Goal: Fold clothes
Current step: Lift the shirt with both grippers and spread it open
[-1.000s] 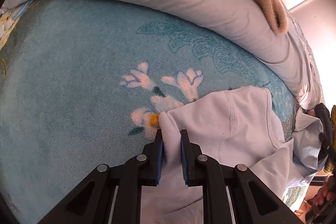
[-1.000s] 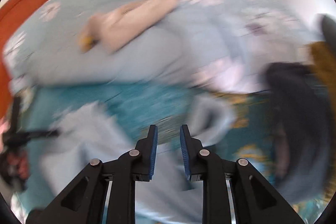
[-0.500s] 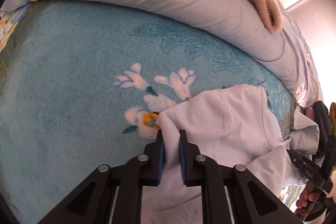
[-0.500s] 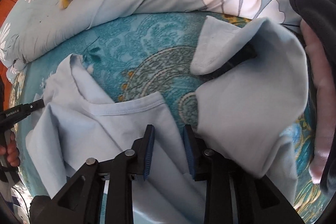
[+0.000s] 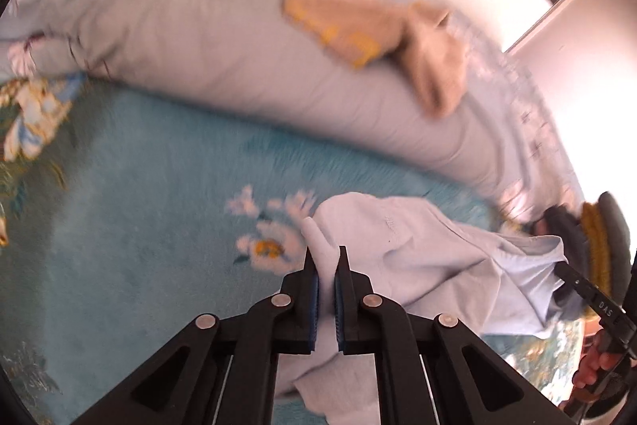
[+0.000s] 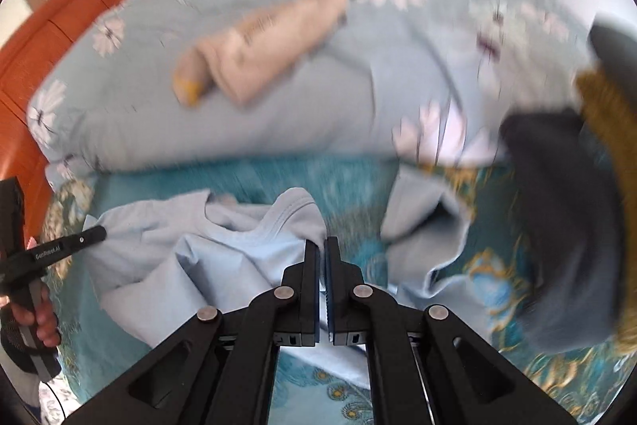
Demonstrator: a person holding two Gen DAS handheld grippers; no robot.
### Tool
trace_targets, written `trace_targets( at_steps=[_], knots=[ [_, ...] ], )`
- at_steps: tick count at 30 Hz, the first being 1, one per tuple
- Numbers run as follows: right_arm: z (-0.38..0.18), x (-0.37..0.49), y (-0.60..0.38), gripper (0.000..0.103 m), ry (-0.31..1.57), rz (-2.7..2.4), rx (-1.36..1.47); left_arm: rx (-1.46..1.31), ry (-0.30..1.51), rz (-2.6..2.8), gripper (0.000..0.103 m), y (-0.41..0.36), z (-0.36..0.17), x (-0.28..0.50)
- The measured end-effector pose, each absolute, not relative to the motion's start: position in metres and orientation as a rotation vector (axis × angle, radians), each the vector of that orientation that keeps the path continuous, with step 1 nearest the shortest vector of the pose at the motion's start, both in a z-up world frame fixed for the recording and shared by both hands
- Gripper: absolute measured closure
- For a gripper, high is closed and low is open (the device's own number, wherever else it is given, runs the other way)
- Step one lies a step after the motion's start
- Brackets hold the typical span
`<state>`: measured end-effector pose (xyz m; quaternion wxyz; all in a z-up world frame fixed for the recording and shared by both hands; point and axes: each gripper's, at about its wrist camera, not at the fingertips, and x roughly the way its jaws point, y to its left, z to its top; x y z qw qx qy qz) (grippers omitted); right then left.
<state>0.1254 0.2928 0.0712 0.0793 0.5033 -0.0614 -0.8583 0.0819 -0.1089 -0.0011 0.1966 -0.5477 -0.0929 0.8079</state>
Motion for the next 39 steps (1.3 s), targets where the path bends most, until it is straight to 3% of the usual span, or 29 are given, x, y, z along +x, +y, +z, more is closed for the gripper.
trace_targets(
  at_steps=[9,24,33,39],
  knots=[
    [0.191,0.145,0.278,0.101,-0.226,-2.771,1.071,-1.100,-0.252,2.442,0.096,-0.145,0.132,0.109],
    [0.309,0.254,0.261,0.101,-0.104,-2.758,0.664,-0.648,-0.231,2.571,0.097,-0.228,0.253,0.227],
    [0.341,0.282,0.245,0.101,-0.015,-2.656,0.567,-0.549,-0.139,2.630,0.097,-0.252,0.279,0.260],
    [0.283,0.212,0.226,0.101,-0.013,-2.593,0.822,-0.712,-0.133,2.669,0.097,-0.245,0.238,0.206]
  ],
)
